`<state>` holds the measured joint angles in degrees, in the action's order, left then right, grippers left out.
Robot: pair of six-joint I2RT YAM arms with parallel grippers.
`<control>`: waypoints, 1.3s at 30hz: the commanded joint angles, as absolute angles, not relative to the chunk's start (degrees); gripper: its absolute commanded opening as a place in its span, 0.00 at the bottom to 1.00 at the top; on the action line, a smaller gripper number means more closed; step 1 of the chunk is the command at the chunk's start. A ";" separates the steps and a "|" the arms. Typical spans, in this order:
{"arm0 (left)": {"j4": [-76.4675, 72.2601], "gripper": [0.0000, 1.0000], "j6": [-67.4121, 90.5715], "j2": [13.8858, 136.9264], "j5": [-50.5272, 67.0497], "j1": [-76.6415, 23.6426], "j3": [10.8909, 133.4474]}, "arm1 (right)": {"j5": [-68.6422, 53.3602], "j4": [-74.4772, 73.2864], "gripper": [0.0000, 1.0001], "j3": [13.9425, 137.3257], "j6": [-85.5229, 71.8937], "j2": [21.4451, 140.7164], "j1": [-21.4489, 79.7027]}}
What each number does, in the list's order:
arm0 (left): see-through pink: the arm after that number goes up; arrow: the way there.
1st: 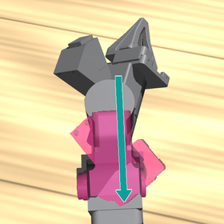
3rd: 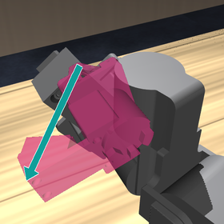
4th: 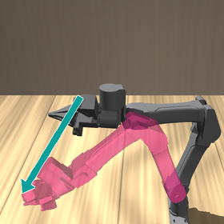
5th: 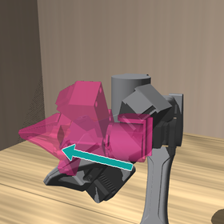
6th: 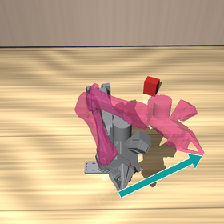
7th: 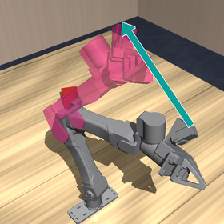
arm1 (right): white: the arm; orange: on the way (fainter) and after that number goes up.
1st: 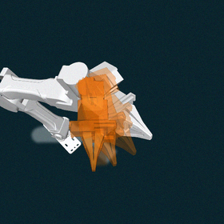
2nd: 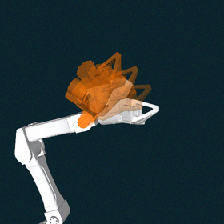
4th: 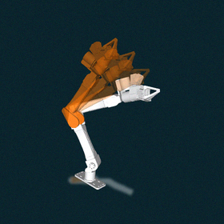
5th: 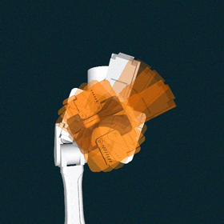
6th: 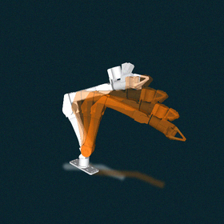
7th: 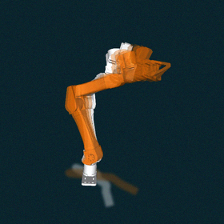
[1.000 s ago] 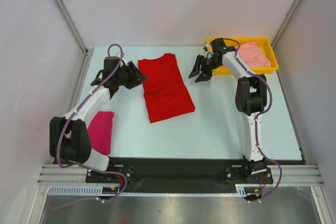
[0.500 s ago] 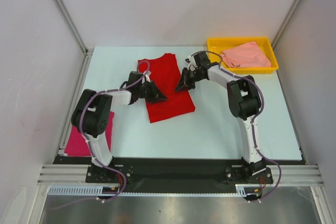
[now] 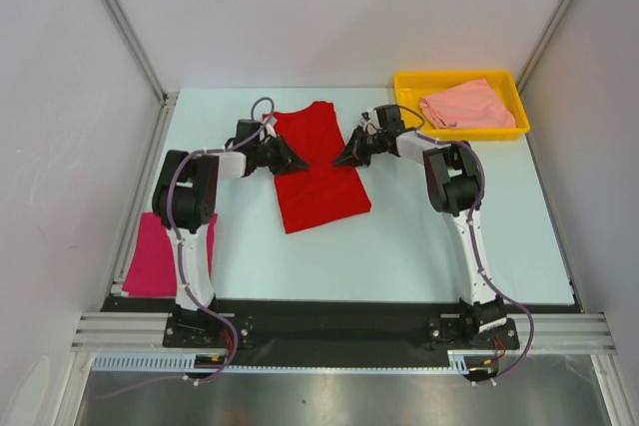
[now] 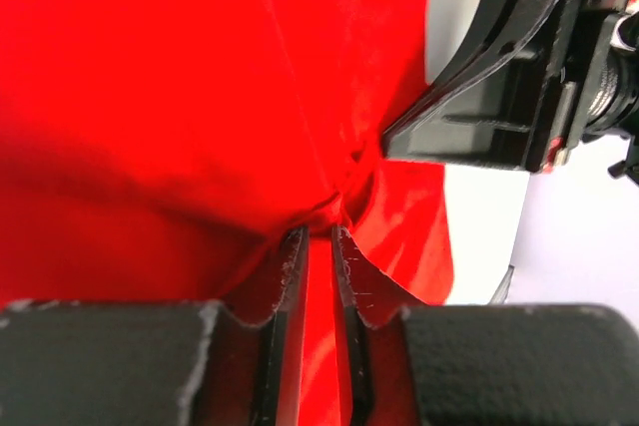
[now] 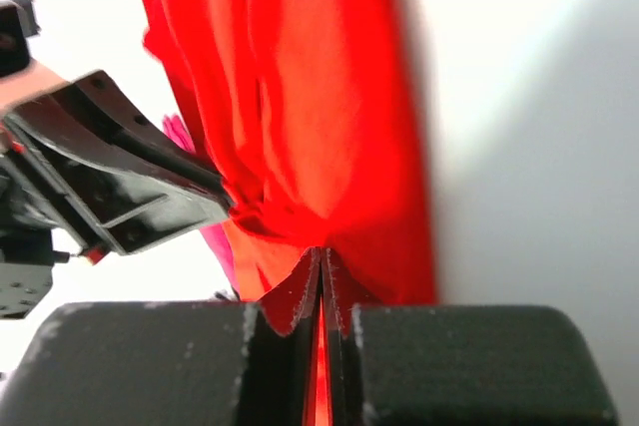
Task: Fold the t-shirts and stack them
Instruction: Fold the tshirt
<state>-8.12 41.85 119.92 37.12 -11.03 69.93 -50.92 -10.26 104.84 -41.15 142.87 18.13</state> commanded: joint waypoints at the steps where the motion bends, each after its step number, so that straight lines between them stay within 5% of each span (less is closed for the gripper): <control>1: -7.65 0.19 37.89 123.30 39.82 -10.72 75.49 | -51.33 -5.89 0.05 110.21 -44.29 145.28 16.62; 8: 2.08 0.17 32.79 124.55 37.27 -9.84 85.69 | -51.42 -9.48 0.06 119.61 -43.97 148.90 15.47; 10: 4.47 0.30 30.51 121.83 35.17 -9.93 86.31 | -50.10 -15.71 0.06 121.29 -41.06 147.31 15.21; 16: 8.01 0.43 27.68 106.98 32.08 -10.11 78.44 | -46.85 -30.49 0.11 118.93 -30.16 137.21 15.03; 21: -1.73 0.31 35.41 100.38 36.56 -11.51 64.45 | -50.45 -26.65 0.22 108.13 -29.88 131.67 18.97; 27: -12.65 0.30 39.20 105.61 38.84 -10.99 54.84 | -51.94 -11.62 0.33 93.09 -35.85 128.67 21.71; 34: -12.68 0.23 37.63 116.27 38.42 -7.03 62.21 | -55.55 -2.73 0.26 86.23 -37.27 132.01 16.80; 39: -0.47 0.24 29.71 110.23 35.69 -7.38 65.13 | -55.90 -6.49 0.17 86.83 -34.02 131.31 12.22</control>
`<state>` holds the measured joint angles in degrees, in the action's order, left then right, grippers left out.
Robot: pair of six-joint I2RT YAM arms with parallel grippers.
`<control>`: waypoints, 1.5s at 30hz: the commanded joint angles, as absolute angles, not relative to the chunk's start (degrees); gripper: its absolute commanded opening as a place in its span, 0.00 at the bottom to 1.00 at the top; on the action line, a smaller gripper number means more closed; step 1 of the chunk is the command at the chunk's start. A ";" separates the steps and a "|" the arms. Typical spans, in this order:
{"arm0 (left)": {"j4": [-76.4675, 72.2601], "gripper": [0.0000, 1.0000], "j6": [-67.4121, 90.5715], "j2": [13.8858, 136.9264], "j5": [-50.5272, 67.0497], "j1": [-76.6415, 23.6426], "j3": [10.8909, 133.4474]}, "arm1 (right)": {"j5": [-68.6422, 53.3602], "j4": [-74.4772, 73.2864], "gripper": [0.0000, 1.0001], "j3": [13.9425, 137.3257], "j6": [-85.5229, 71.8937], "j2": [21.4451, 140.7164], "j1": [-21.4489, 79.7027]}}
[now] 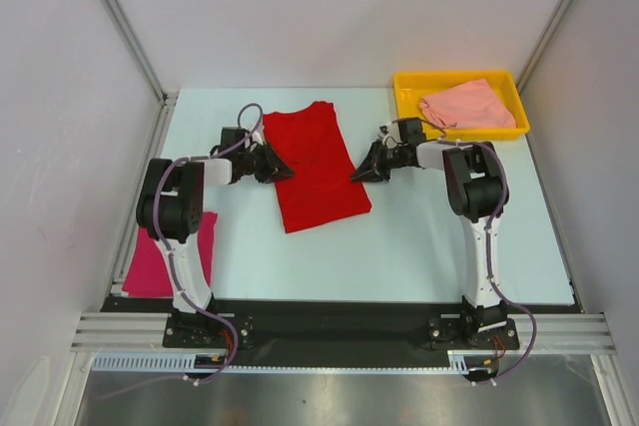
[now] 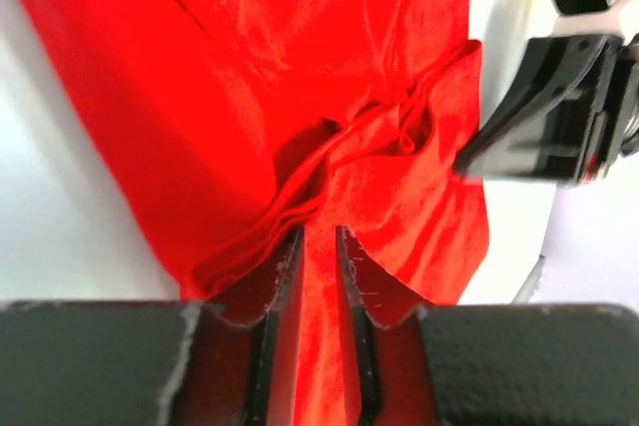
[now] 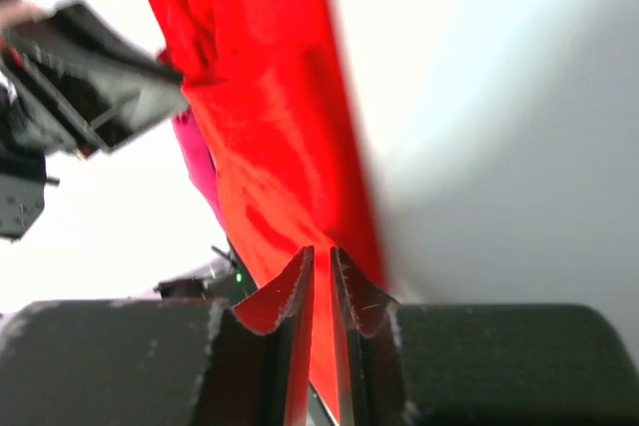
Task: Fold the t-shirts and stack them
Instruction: Fold the tshirt
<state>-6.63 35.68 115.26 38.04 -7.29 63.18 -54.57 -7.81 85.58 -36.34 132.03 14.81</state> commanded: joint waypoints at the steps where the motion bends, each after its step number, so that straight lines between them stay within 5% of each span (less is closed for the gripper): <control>1: 1.21 0.26 29.27 108.74 35.25 -7.47 64.08 | -55.55 -8.94 0.17 87.10 -33.32 131.05 11.69; 9: -2.16 0.37 34.79 90.28 37.08 -13.17 51.26 | -54.67 -16.26 0.21 84.21 -29.79 120.60 15.98; 18: -22.76 0.29 49.13 98.25 38.32 -16.70 36.04 | -55.72 -2.73 0.24 71.30 -38.06 119.35 21.53; 25: -18.55 0.25 45.27 100.29 35.95 -14.77 31.92 | -55.55 -5.97 0.22 63.48 -30.77 120.76 17.85; 33: -8.01 0.27 43.07 82.91 35.16 -14.85 23.03 | -50.46 -14.05 0.22 55.81 -24.00 109.45 9.49; 35: -2.68 0.38 43.24 76.59 34.28 -14.94 22.06 | -45.55 -19.41 0.27 56.42 -23.03 106.27 9.58; 40: 8.43 0.71 43.50 60.76 28.92 -13.20 22.24 | -42.81 -22.33 0.62 55.55 -24.16 101.87 9.76; 45: 0.19 0.75 50.77 66.43 32.51 -9.15 19.43 | -45.35 -16.28 0.69 54.49 -28.03 105.73 10.55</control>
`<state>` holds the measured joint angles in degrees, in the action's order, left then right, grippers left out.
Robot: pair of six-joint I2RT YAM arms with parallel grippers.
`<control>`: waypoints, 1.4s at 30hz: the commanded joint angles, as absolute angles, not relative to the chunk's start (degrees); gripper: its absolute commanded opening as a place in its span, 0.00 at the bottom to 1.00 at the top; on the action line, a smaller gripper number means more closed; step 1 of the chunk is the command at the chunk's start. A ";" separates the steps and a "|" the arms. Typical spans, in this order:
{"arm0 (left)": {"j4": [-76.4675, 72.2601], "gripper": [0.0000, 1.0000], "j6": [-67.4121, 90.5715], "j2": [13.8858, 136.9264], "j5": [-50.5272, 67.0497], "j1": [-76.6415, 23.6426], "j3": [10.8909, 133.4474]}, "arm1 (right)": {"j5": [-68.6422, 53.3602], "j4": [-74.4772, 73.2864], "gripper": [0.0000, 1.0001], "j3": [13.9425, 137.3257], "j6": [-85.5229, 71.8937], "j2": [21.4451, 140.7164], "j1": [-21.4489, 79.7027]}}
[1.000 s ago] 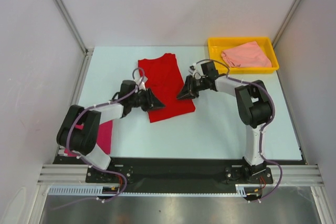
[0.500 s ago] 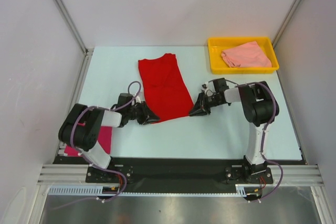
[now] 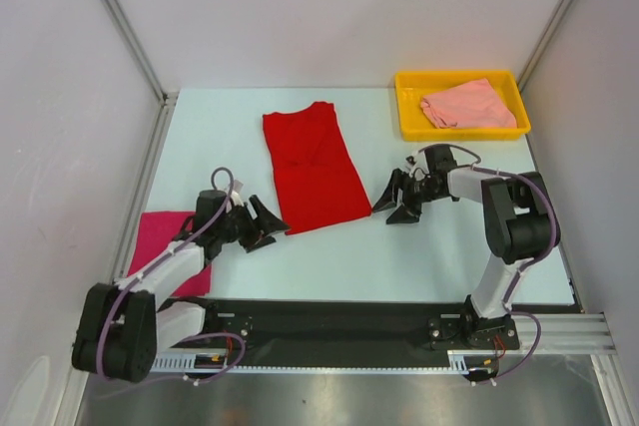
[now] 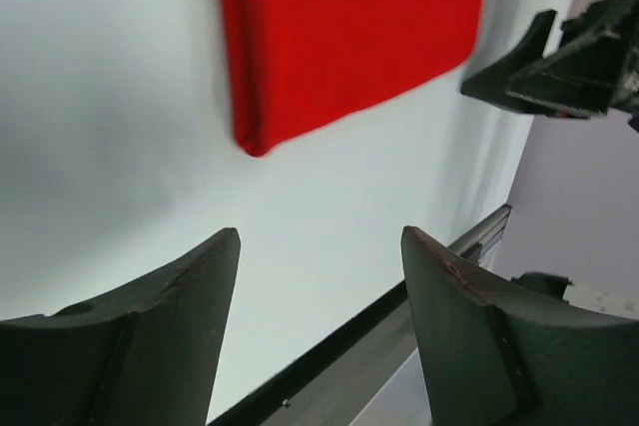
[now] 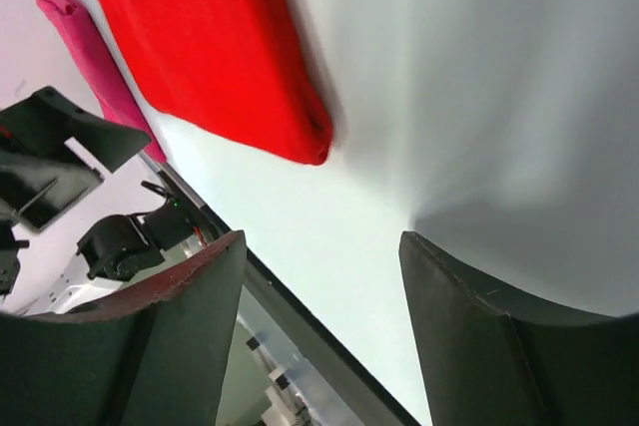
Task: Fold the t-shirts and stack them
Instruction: Fold the tshirt
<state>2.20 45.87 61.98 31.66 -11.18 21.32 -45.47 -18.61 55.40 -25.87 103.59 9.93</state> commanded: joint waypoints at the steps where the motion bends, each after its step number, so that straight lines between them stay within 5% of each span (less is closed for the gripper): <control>1: -2.43 0.71 51.93 68.19 32.69 -9.05 19.25 | -45.35 -15.48 0.69 54.49 -28.56 106.60 10.89; 6: -7.47 0.59 55.19 77.86 30.77 -8.61 20.74 | -45.88 -11.25 0.64 56.07 -32.17 111.70 12.21; 34: -2.29 0.47 61.87 88.15 19.78 -12.04 25.57 | -38.15 -16.52 0.51 63.10 -26.55 117.25 14.06; 42: 2.64 0.57 62.57 85.34 18.11 -13.71 24.79 | -37.70 -18.11 0.51 63.46 -24.61 117.07 14.06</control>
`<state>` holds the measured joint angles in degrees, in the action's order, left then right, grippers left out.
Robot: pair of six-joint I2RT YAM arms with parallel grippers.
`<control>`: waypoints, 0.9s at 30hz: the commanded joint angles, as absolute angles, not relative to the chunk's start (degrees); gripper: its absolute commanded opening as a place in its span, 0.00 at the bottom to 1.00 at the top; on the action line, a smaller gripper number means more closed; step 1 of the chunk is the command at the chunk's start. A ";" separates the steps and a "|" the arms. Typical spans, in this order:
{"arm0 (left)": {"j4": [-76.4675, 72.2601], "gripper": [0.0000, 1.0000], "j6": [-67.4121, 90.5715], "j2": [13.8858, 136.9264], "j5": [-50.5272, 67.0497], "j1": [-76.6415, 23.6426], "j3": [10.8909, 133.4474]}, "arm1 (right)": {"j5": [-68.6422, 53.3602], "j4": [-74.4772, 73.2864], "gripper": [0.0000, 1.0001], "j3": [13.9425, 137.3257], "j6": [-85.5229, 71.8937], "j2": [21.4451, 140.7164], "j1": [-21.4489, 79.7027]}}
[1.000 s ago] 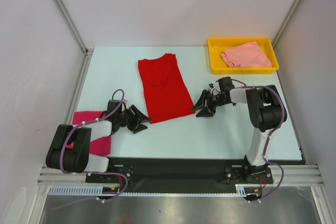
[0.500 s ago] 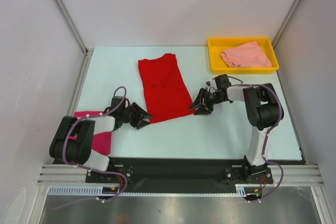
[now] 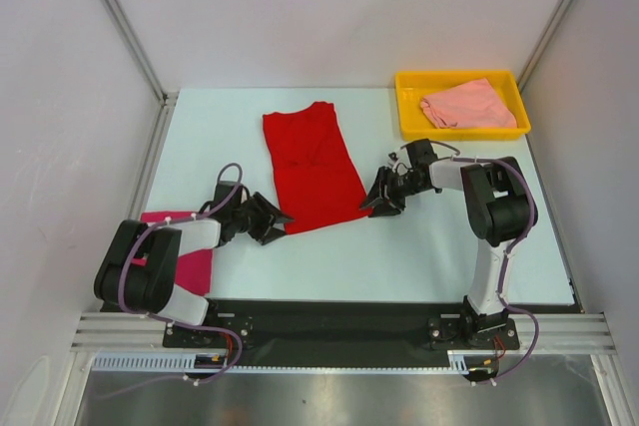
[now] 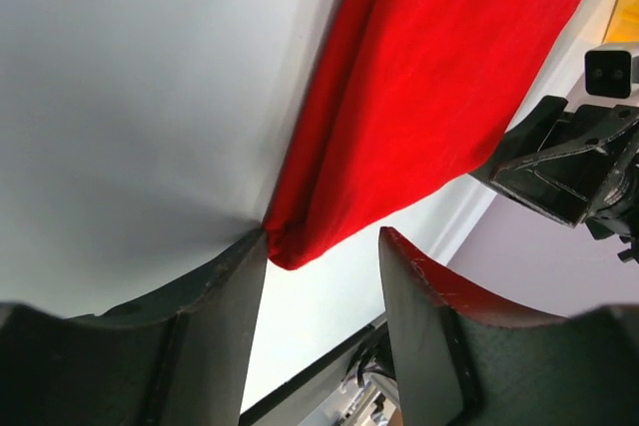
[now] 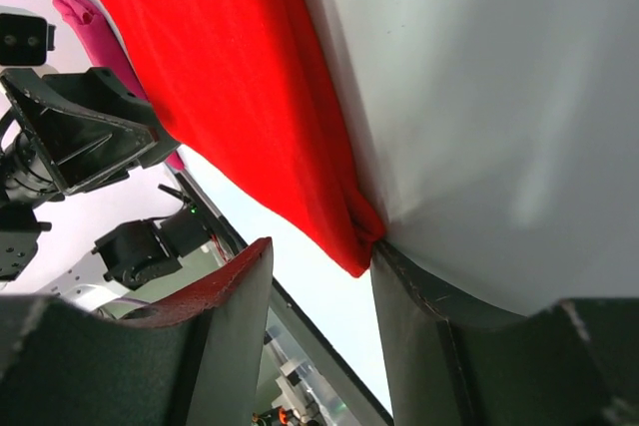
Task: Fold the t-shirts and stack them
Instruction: Fold the tshirt
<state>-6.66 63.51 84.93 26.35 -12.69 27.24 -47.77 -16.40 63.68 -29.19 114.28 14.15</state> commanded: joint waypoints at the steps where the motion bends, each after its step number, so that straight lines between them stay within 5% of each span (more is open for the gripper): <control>1: 2.38 0.57 63.01 85.34 18.11 -13.88 24.44 | -37.88 -18.02 0.50 63.46 -24.61 117.33 14.06; 16: 5.28 0.50 63.90 88.06 16.35 -15.20 26.54 | -39.02 -17.40 0.45 64.07 -25.14 118.04 14.06; 19: 3.27 0.30 63.72 88.16 16.00 -15.20 26.28 | -39.11 -16.96 0.38 64.07 -25.49 118.30 14.06; 22: 0.54 0.00 63.46 88.41 16.17 -15.12 25.49 | -39.46 -16.17 0.15 64.25 -25.31 118.30 14.15; 25: 0.70 0.00 61.53 88.68 16.79 -15.21 25.93 | -40.25 -16.00 0.00 64.34 -24.35 117.86 14.76; 27: 1.84 0.00 59.86 86.85 15.57 -15.38 25.67 | -40.25 -16.17 0.00 63.38 -23.03 116.90 15.20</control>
